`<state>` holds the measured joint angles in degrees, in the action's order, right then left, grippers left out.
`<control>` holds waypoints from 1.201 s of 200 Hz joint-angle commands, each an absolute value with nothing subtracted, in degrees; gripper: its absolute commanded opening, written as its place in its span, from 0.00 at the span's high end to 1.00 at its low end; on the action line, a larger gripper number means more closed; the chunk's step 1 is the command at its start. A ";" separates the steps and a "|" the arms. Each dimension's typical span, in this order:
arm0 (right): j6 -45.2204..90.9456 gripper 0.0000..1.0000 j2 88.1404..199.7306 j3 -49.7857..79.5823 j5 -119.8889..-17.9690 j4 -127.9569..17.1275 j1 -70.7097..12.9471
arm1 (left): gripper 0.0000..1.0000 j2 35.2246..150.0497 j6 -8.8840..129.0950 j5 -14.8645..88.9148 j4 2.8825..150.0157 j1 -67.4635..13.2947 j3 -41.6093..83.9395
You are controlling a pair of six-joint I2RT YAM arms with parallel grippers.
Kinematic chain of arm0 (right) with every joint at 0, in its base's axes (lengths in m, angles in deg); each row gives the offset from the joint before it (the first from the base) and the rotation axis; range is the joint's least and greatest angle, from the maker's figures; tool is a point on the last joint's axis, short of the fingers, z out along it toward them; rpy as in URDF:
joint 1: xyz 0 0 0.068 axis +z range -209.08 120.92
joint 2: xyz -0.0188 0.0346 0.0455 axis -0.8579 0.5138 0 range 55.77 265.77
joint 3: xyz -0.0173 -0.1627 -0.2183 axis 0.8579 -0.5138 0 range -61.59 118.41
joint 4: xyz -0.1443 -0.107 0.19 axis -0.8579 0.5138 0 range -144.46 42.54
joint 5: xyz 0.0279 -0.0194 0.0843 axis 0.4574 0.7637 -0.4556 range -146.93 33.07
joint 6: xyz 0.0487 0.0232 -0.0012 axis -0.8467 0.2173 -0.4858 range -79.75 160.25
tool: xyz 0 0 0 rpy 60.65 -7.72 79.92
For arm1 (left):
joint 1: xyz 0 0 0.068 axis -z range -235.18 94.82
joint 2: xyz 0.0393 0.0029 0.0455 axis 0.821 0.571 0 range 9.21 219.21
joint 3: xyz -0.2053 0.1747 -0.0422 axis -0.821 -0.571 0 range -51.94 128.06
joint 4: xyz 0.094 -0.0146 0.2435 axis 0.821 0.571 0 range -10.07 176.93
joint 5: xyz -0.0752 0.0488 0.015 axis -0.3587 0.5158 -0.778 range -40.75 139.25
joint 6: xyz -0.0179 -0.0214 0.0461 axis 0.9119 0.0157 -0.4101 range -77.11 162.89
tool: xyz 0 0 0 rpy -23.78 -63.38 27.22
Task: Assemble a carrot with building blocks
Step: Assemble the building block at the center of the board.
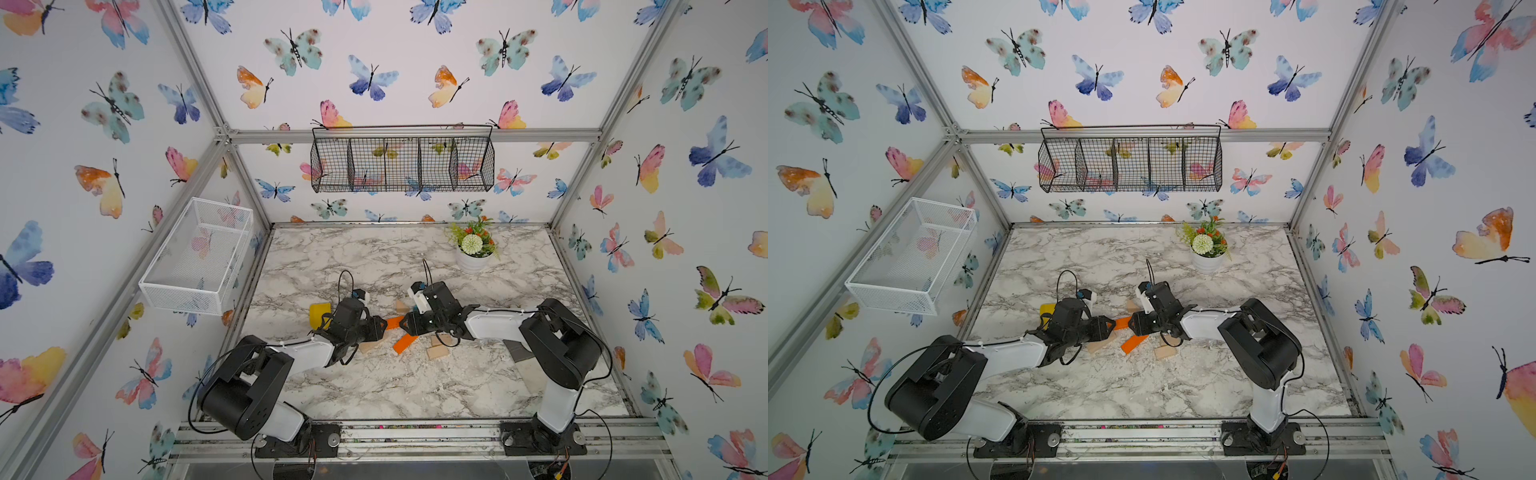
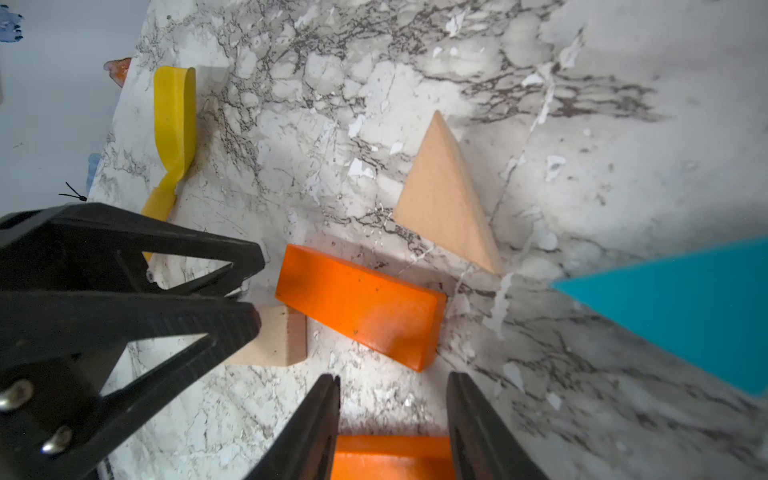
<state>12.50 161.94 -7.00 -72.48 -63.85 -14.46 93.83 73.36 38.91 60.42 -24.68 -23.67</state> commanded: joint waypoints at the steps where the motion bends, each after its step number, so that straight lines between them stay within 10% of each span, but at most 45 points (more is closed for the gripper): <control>1: 13.41 0.53 163.59 -5.34 -70.96 -63.23 -14.30 | 0.55 95.73 73.29 38.14 59.54 -24.42 -23.28; 240: 13.62 0.50 156.79 -11.58 -68.31 -62.86 -15.28 | 0.65 107.07 75.82 32.64 52.55 -17.86 -14.82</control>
